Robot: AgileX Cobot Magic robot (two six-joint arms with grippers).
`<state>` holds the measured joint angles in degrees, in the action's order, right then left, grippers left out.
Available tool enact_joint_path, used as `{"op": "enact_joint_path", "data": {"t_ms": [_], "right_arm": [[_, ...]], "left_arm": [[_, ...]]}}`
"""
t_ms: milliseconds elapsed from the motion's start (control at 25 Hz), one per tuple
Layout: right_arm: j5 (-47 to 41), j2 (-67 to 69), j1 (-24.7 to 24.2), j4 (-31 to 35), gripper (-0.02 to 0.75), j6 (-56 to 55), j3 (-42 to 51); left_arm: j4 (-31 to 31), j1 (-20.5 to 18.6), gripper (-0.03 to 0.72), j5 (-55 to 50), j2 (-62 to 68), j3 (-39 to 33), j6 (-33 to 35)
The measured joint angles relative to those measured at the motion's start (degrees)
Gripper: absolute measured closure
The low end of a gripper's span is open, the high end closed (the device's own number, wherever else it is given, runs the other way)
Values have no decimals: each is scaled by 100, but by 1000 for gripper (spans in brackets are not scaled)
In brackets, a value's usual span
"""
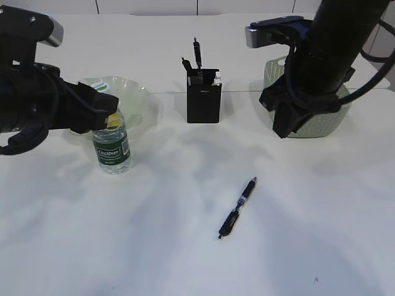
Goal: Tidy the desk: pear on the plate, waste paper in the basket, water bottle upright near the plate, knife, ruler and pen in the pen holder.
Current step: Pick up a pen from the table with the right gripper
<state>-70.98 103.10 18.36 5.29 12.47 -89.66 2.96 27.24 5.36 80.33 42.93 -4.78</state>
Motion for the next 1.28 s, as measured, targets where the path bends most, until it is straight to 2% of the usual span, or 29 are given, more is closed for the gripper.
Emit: {"op": "enact_joint_path", "data": {"t_ms": [240,480,760,880,1280], "right_arm": [[0,0,0,177,554,707,0],[11,0,0,247,554,882,78],[45,0,0,332,554,-550,447],[45,0,0,332,554,-736,468],[45,0,0,-140,554,425,468]], "left_arm": [[34,0,348,0,0,0,0],[52,0,348,-13,0,0,0],[62,0,348,-26,0,0,0],[100,0,348,-30,0,0,0],[112,0,348,-66,0,0,0]]}}
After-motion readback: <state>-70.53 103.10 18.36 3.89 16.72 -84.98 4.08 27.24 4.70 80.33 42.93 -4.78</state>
